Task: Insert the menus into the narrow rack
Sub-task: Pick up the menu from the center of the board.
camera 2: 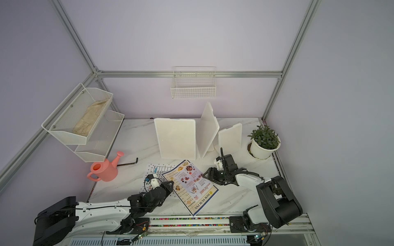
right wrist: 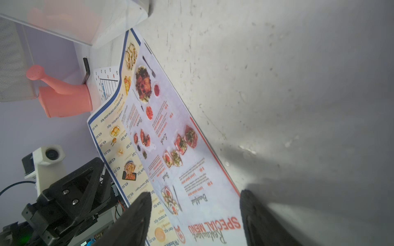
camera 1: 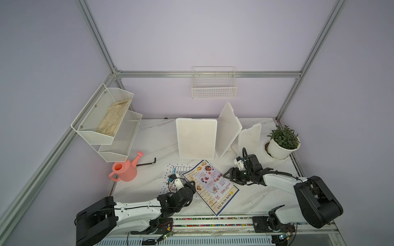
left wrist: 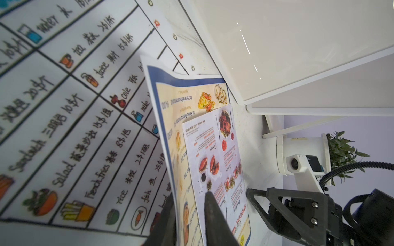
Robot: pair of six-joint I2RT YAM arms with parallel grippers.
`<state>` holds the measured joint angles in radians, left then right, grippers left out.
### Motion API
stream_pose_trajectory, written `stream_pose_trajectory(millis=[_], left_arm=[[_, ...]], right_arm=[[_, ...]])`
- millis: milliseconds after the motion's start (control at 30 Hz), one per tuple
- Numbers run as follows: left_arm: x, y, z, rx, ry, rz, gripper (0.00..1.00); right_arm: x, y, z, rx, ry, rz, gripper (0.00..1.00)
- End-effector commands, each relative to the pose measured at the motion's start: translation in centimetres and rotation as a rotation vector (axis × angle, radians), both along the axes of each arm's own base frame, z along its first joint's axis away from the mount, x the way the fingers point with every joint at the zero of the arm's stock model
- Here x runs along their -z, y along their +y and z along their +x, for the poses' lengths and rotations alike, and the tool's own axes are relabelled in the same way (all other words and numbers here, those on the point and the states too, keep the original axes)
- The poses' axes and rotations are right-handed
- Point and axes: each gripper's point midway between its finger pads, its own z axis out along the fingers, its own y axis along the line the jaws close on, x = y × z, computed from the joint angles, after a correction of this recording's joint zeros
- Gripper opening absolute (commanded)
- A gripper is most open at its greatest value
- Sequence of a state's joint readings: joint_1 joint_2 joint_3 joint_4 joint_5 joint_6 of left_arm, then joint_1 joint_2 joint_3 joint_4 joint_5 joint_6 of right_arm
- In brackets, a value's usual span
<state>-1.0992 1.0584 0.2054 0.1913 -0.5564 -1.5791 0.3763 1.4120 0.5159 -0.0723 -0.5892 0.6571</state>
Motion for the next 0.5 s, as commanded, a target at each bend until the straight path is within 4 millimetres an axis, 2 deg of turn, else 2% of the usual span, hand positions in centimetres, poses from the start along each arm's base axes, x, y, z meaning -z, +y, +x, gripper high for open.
stream_pose_trajectory(millis=[0,133,467], left_arm=[[0.6,0.3,0.0,-0.002,0.001,0.001,0.35],[0.8,0.1,0.1,-0.001,-0.001,0.0,0.42],[0.7,-1.3,0.9,0.031,-0.016,-0.011,0.39]], right_arm=[[2.0,-0.7,-1.1,0.011,0.046,-0.05,0.7],[2.0,-0.5,-1.4,0.003,0.057,-0.035,0.7],[1.9,0.4,-2.5,-0.026,0.09,0.021,0.7]])
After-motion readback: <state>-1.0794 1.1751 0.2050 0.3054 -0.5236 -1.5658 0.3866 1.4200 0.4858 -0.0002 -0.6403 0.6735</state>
